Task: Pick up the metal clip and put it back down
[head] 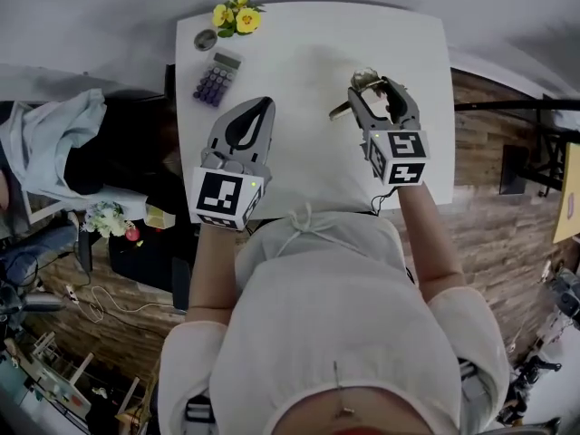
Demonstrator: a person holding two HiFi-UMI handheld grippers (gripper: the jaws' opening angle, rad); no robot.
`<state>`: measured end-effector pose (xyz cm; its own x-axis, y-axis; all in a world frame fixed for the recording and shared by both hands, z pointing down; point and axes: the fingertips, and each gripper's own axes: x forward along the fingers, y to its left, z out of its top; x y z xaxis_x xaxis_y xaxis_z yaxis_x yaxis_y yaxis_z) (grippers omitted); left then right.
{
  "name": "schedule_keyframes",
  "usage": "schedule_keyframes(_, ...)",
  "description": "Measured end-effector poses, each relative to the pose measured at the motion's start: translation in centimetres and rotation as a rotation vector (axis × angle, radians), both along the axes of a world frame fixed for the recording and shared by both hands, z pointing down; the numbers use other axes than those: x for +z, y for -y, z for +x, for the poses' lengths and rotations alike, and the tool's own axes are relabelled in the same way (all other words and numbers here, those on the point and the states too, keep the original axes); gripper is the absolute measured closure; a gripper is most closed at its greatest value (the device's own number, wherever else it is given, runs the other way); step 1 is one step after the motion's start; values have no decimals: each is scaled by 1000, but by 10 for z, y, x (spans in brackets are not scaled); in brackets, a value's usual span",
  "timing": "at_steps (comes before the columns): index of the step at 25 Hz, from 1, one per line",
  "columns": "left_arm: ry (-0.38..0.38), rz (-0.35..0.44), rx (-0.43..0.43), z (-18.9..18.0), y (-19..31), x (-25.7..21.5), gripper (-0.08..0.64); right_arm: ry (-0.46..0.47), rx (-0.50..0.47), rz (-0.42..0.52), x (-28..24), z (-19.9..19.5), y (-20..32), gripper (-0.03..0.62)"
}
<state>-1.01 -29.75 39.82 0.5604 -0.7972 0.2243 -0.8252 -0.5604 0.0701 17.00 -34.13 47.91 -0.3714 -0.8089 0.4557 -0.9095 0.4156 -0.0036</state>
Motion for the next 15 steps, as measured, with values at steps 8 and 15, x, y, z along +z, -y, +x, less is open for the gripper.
schedule_keyframes(8,2,113,-32,11,-17,-54,541,63,-25,258,-113,12,-26,301)
schedule_keyframes(15,14,171,-55,13,-27,-77,541,69,-37,364,-153,20,-53,301)
